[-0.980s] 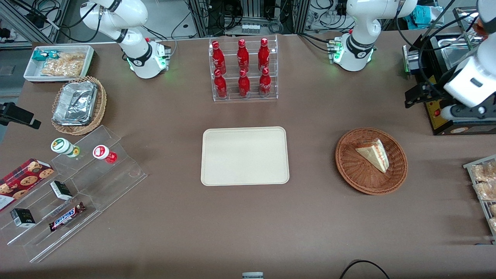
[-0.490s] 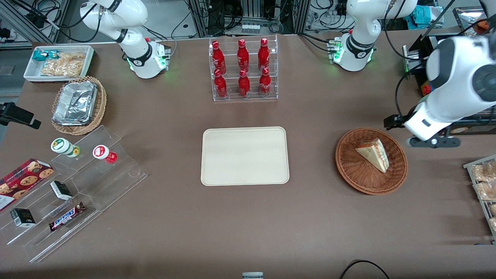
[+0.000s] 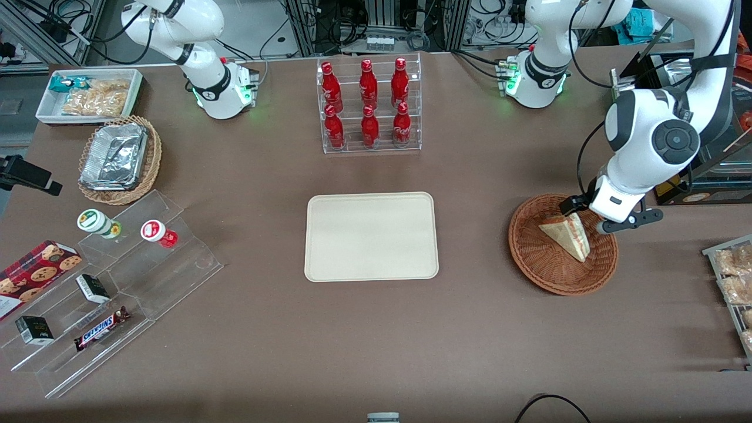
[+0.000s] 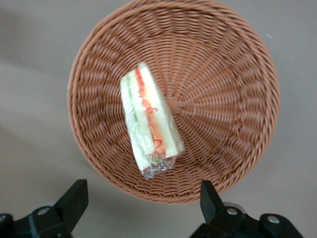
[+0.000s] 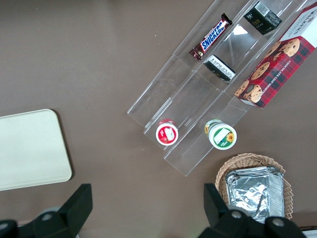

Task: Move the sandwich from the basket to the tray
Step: 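Lower the left gripper and close it on the wrapped sandwich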

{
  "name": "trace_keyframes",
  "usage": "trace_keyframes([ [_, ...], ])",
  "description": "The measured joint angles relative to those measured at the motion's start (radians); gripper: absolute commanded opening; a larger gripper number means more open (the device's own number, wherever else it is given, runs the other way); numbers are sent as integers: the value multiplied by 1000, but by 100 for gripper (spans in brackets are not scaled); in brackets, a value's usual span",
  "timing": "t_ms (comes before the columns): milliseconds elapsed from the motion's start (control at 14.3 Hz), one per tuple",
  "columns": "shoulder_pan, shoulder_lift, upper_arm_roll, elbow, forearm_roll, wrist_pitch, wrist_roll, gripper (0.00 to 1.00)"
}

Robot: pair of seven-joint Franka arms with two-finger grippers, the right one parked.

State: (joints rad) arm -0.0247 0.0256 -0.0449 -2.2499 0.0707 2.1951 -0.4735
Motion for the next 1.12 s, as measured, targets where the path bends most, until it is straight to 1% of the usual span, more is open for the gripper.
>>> trace_keyframes([
  [210,0,11,0,-7,0,20,-235,100],
  [350,0,31,0,-20,0,77,-340,100],
  [490,0,54,0,-53,0,162,-385,100],
  [770,12,112,3,-110,0,291,-406,100],
  [840,16,130,4,-112,0,306,-406,85],
  [910,17,144,5,-112,0,314,-406,54],
  [980,18,154,5,-112,0,319,-408,32],
  [1050,17,159,5,-112,0,321,-409,15],
  [1120,17,160,5,-112,0,321,-410,10],
])
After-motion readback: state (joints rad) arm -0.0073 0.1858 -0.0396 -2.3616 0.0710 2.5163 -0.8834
